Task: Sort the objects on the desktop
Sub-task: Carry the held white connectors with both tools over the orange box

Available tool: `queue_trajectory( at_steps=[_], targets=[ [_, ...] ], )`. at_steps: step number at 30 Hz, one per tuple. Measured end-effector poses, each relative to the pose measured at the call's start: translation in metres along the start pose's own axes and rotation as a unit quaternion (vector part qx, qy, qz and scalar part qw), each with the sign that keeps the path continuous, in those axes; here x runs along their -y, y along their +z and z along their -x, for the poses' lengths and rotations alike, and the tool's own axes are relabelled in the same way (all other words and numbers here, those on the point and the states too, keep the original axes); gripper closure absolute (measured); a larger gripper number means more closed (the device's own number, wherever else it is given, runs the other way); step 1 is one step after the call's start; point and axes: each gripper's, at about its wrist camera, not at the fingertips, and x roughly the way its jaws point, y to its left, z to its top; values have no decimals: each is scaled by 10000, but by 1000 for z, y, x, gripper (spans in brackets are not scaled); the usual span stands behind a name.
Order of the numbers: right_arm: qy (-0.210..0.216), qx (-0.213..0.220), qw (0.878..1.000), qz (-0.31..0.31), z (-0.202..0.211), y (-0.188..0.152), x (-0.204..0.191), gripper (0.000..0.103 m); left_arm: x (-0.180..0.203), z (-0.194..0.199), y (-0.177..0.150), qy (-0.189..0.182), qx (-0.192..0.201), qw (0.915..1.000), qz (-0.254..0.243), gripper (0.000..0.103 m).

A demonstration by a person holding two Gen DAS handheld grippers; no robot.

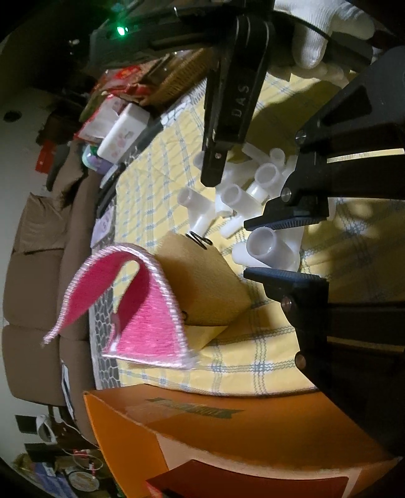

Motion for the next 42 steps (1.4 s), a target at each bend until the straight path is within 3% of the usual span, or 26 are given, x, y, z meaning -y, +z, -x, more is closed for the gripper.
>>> queue_trajectory(
  at_steps=[8, 17, 25, 29, 38, 42],
  targets=[
    [11, 144, 9999, 45, 22, 5, -6, 79, 6, 26, 10, -193, 189, 9996, -5, 82],
    [223, 472, 9986, 124, 64, 15, -33, 79, -3, 81, 21, -438, 477, 9979, -40, 82],
    [729, 671, 9950, 102, 89, 21, -74, 79, -45, 139, 23, -100, 731, 9973, -56, 82],
    [1010, 751, 9920, 133, 93, 24, -107, 79, -78, 154, 19, 99, 763, 9967, 252, 82],
    [1582, 656, 9852, 18, 69, 21, -172, 79, -135, 147, 6, 541, 562, 9938, 789, 82],
    [1603, 399, 9861, 192, 42, 15, -199, 79, -145, 133, -1, 649, 319, 9941, 810, 82]
  ],
)
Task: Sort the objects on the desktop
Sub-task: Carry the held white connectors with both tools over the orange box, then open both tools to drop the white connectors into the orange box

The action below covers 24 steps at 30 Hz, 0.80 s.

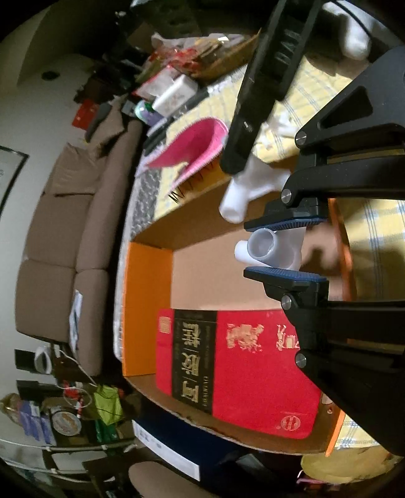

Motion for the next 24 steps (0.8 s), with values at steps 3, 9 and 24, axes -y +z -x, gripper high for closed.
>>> queue_trajectory(
  at_steps=[3, 9, 24],
  targets=[
    [-177, -180, 9993, 286, -17, -1, -11, 79, -2, -12, -4, 115, -139, 9998, -96, 82],
    [-488, -411, 9961, 616, -35, -7, -11, 80, -10, -30, -8, 286, -396, 9987, -119, 82],
    [-750, -425, 9908, 1048, -35, -13, -18, 77, 1, -33, -11, 467, -426, 9977, -263, 80]
  ],
)
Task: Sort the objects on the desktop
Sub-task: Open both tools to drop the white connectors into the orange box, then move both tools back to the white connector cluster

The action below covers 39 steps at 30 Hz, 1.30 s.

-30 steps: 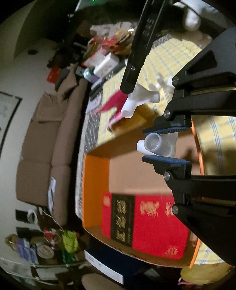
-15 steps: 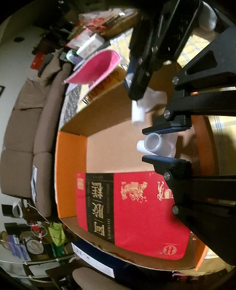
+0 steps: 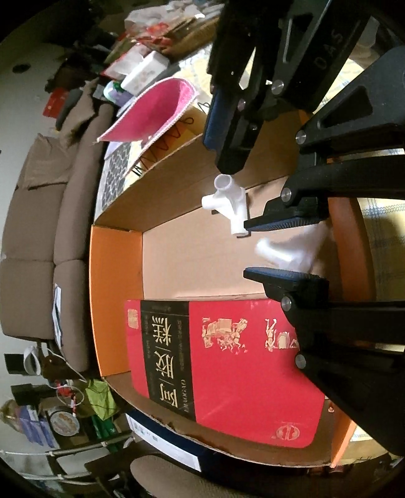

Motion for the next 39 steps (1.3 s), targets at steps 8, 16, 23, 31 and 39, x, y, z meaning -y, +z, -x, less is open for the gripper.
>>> queue_trajectory(
  at_steps=[8, 16, 23, 31, 39],
  targets=[
    [388, 279, 9983, -328, 17, 3, 11, 60, 1, 10, 4, -44, 210, 9997, 85, 48],
    [137, 930, 9954, -198, 50, 8, 17, 23, 11, 28, 7, 106, 640, 9979, -90, 21],
    [-170, 1003, 9946, -182, 57, 4, 32, 11, 10, 35, 11, 96, 764, 9970, 10, 2],
    [-574, 1093, 9922, -180, 67, -2, 53, 0, 19, 36, 12, 21, 781, 9969, 74, 0],
    [-1054, 1084, 9877, -393, 89, -14, 99, 0, 44, 48, 9, -332, 970, 9947, -39, 0]
  ],
)
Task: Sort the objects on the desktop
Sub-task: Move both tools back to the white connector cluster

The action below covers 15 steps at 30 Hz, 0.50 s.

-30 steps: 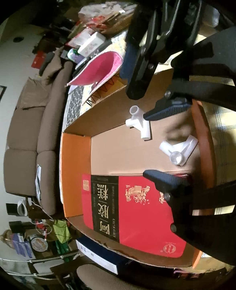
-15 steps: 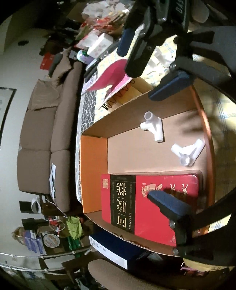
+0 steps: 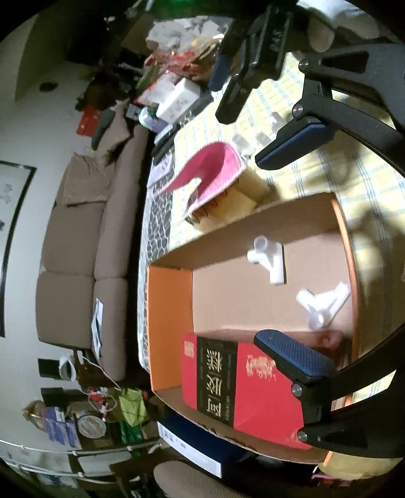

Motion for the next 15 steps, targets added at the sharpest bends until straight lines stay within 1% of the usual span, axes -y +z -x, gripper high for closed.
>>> queue_trajectory(
  at_steps=[5, 8, 12, 14, 15],
  targets=[
    [-184, -66, 9995, -245, 8, -7, 39, 0, 22, 0, -4, -98, 20, 9997, -238, 0],
    [-310, -129, 9988, -370, 12, -12, 60, 0, 41, 1, -9, -225, 46, 9984, -512, 0],
    [-381, -194, 9974, -588, 15, -19, 84, 1, 73, 0, -17, -559, -11, 9954, -778, 0],
    [-394, -218, 9968, -653, 16, -21, 90, 3, 89, -2, -21, -680, -32, 9936, -896, 0],
    [-423, -244, 9966, -668, 17, -23, 93, 8, 99, -4, -24, -731, -49, 9924, -987, 1]
  ],
)
